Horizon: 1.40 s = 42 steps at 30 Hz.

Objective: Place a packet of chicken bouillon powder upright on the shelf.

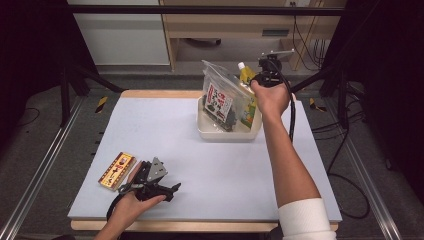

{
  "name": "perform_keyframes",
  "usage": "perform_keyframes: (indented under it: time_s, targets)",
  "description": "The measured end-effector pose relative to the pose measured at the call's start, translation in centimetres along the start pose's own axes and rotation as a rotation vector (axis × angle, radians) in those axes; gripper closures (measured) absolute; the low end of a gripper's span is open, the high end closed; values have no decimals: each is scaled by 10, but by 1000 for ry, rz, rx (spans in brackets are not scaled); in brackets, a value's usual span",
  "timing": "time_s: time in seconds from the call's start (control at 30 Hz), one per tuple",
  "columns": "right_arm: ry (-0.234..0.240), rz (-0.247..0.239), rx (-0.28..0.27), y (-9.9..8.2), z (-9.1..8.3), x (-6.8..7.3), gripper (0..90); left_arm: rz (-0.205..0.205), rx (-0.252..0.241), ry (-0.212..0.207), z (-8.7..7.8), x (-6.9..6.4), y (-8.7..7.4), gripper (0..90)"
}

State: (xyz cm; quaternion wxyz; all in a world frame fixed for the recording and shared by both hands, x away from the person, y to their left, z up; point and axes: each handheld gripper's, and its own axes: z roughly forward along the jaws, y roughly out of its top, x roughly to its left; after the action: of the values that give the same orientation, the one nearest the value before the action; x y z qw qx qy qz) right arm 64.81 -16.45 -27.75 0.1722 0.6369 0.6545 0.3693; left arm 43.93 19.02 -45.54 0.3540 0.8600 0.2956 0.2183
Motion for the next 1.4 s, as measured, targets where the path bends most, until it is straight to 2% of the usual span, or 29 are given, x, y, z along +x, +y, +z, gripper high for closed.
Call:
perform_keyframes:
  time_s: [0.1, 0.13, 0.47, 0.73, 1.17, 1.4]
  targets:
    - [15, 9, -12, -4, 3, -1, 900, 2, 1, -3, 0, -1, 0, 77]
    - [22, 6, -31, -6, 4, -1, 900, 4, 1, -1, 0, -1, 0, 77]
    - [36, 9, -86, -13, 9, -5, 900, 8, 2, -2, 1, -2, 0, 78]
    - [41, -15, -122, -19, 10, -7, 900, 10, 8, -7, 2, -3, 0, 78]
    - [50, -12, -131, -30, 15, -10, 900, 15, 10, -9, 4, -5, 0, 78]
    - [45, -41, -136, -34, 14, -9, 900, 21, 19, -9, 4, -5, 0, 78]
